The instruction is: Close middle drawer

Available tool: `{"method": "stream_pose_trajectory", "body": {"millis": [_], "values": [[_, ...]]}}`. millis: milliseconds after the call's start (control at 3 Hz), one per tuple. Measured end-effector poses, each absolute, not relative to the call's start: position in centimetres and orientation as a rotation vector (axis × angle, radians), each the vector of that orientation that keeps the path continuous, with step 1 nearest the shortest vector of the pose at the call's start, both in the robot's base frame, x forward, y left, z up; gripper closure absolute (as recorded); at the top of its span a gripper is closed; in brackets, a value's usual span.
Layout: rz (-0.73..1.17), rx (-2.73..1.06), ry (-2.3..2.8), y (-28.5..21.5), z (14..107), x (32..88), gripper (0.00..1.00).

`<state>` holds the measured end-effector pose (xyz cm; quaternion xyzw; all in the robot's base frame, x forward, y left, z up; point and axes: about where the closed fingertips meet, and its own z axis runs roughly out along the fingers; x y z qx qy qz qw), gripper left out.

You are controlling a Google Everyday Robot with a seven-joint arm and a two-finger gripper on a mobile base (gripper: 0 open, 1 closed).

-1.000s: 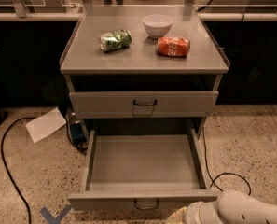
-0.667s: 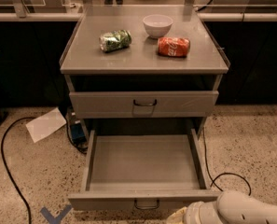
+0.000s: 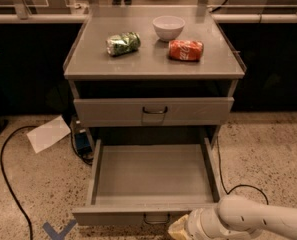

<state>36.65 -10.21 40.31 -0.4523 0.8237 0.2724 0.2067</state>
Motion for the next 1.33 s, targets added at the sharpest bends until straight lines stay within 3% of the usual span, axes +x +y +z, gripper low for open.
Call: {"method": "stream_pose_trajectory", "body": {"millis": [667,1333], "values": [[0.72,-1.289,2.252,-8.6,40.1,39.3,1.0],[0.553,-1.296,2.242,-10.8,40.3,44.2,1.0]]}}
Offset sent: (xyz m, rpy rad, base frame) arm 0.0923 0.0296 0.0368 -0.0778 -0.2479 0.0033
